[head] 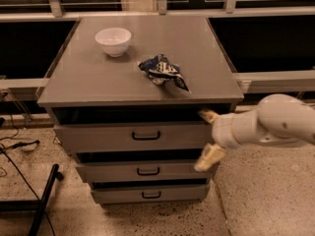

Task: Close top drawer

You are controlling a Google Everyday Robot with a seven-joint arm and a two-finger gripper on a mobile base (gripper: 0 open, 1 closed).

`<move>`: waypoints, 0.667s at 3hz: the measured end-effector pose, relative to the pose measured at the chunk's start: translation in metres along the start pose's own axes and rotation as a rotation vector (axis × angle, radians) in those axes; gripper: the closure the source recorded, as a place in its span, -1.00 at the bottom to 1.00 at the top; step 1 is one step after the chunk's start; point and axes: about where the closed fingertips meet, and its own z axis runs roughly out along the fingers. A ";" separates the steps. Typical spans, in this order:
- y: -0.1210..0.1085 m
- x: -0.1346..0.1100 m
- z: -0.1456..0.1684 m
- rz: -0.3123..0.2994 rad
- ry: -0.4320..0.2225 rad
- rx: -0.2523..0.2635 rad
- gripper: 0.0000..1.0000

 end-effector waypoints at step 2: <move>0.017 -0.009 -0.017 0.026 -0.005 -0.068 -1.00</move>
Offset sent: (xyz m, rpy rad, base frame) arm -0.0211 -0.0026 0.0149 0.0059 0.0619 0.0082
